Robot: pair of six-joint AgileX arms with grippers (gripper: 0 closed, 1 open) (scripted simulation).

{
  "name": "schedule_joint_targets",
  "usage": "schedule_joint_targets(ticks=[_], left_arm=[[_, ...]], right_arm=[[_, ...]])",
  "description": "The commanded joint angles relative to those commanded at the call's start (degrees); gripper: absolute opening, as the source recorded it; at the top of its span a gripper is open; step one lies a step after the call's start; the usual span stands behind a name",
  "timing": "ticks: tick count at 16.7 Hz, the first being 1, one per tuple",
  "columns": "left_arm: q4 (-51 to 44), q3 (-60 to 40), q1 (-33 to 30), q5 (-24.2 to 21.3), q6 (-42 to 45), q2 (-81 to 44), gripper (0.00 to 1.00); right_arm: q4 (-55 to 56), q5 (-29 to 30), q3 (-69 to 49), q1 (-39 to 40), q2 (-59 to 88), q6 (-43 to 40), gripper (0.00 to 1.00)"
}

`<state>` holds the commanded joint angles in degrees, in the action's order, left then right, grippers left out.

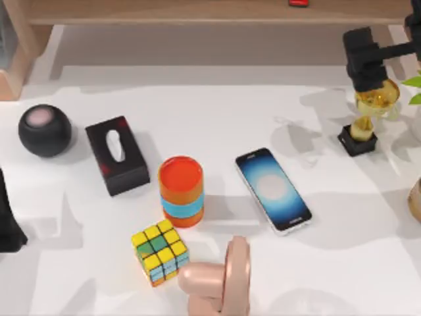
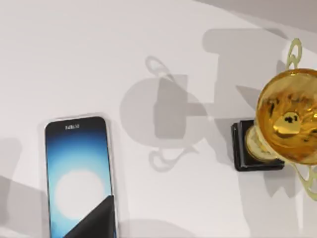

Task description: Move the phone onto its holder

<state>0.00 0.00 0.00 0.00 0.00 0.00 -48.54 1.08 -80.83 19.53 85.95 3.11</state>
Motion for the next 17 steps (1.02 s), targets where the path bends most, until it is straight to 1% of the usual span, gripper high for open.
schedule_joint_targets(ticks=[4,8,12,17], left_arm=[[0.0,0.0,0.0,0.0,0.0,0.0,1.0],[0.0,0.0,0.0,0.0,0.0,0.0,1.0],[0.0,0.0,0.0,0.0,0.0,0.0,1.0],[0.0,0.0,0.0,0.0,0.0,0.0,1.0]], right_arm=[[-10.96,-0.04,-13.43,5.74,20.88,2.32,1.0],[-17.21,-0.5,-21.69,10.53,35.1,4.73,1.0],[-19.28,-0.89,-24.65,13.06,41.35,6.21,1.0],[-19.38,-0.92,-24.79,13.26,41.75,6.33,1.0]])
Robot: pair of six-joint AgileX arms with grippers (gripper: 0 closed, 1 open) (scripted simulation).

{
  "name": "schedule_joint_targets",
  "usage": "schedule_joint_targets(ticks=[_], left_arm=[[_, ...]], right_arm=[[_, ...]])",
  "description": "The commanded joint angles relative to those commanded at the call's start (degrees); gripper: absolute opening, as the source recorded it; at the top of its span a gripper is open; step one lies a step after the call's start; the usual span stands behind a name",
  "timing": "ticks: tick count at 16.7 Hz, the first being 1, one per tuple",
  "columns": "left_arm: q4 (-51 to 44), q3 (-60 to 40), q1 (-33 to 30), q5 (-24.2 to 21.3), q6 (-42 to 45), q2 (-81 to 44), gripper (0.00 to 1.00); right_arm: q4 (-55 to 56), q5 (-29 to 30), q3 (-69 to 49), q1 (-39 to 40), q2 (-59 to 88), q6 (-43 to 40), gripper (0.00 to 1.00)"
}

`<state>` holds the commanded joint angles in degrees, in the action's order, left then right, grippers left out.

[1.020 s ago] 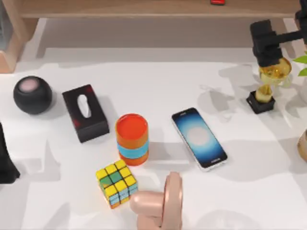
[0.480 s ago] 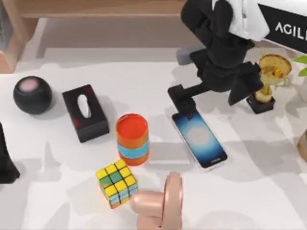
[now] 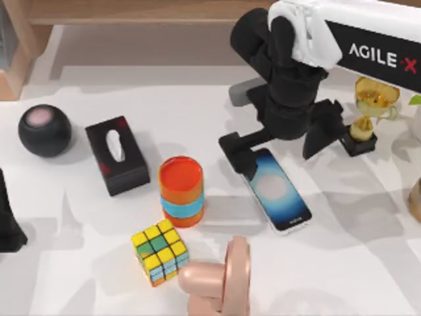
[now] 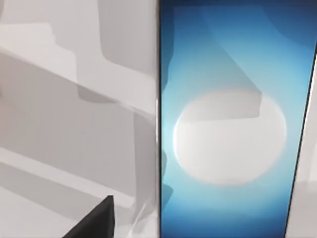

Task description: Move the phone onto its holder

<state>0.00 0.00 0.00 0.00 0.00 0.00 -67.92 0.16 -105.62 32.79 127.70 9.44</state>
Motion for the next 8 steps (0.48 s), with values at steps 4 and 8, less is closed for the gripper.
schedule_joint_targets(ticks=[4,8], left_arm=[[0.0,0.0,0.0,0.0,0.0,0.0,1.0],[0.0,0.0,0.0,0.0,0.0,0.0,1.0]], right_arm=[[1.16,0.02,1.51,-0.29,-0.28,-0.2,1.0],[7.68,0.03,6.09,-0.81,1.51,-0.7,1.0]])
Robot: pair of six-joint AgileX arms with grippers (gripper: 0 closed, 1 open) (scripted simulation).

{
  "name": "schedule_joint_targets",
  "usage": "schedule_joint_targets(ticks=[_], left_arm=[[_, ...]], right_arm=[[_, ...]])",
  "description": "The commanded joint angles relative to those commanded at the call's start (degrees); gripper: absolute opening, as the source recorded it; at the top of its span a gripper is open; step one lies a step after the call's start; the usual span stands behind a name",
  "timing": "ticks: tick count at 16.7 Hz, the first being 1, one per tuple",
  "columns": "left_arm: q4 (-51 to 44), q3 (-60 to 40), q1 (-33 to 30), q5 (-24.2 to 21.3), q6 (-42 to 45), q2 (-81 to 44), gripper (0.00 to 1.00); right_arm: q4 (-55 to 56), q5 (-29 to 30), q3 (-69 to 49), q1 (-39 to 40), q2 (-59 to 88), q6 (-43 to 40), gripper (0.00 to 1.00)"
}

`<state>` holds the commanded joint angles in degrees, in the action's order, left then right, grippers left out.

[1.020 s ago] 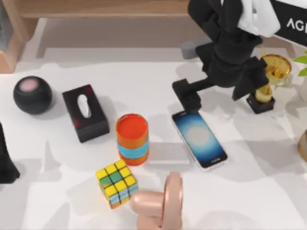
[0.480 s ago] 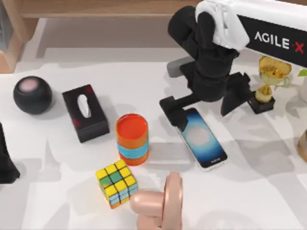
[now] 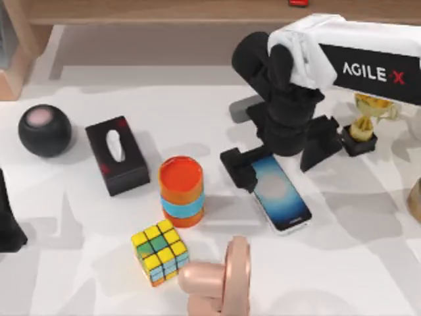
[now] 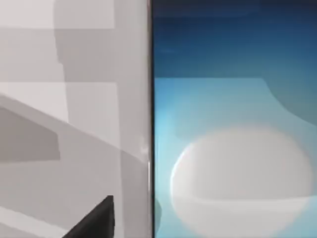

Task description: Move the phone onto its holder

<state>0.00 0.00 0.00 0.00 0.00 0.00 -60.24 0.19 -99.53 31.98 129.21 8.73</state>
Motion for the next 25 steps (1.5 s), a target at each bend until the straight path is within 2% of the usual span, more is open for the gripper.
schedule_joint_targets(ticks=[4,10,23,25], left_arm=[[0.0,0.0,0.0,0.0,0.0,0.0,1.0],[0.0,0.0,0.0,0.0,0.0,0.0,1.0],[0.0,0.0,0.0,0.0,0.0,0.0,1.0],[0.0,0.0,0.0,0.0,0.0,0.0,1.0]], right_arm=[[6.72,-0.05,3.44,0.35,3.34,0.4,1.0],[7.52,0.02,3.85,0.89,3.73,0.85,1.0],[7.52,0.02,3.85,0.89,3.73,0.85,0.02],[7.52,0.02,3.85,0.89,3.73,0.85,0.0]])
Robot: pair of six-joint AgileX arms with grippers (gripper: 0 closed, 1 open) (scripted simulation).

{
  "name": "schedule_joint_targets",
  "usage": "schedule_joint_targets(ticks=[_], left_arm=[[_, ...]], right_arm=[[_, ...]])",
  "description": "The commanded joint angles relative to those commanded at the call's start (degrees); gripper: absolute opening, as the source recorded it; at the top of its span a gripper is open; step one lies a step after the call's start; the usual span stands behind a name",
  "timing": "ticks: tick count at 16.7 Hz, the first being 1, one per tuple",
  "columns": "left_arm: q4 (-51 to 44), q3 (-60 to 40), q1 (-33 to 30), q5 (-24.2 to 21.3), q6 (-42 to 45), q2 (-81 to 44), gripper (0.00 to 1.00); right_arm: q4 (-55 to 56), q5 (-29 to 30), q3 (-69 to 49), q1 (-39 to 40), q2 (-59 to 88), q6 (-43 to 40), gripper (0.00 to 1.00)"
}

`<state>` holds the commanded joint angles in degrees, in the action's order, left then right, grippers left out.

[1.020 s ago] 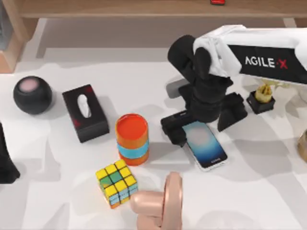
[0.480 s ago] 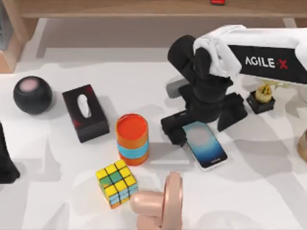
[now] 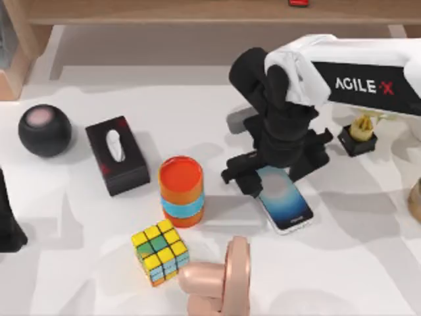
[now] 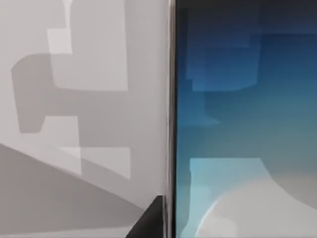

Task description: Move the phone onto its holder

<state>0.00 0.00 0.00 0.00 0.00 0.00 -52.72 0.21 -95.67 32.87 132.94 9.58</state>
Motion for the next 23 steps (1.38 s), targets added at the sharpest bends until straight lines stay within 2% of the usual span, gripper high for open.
schedule_joint_targets(ticks=[16,23], left_arm=[[0.0,0.0,0.0,0.0,0.0,0.0,1.0],[0.0,0.0,0.0,0.0,0.0,0.0,1.0]], right_arm=[[-5.06,0.28,-2.59,-0.19,-4.27,-0.21,0.0],[-3.85,-0.09,-3.92,-1.53,-6.75,-0.6,0.0]])
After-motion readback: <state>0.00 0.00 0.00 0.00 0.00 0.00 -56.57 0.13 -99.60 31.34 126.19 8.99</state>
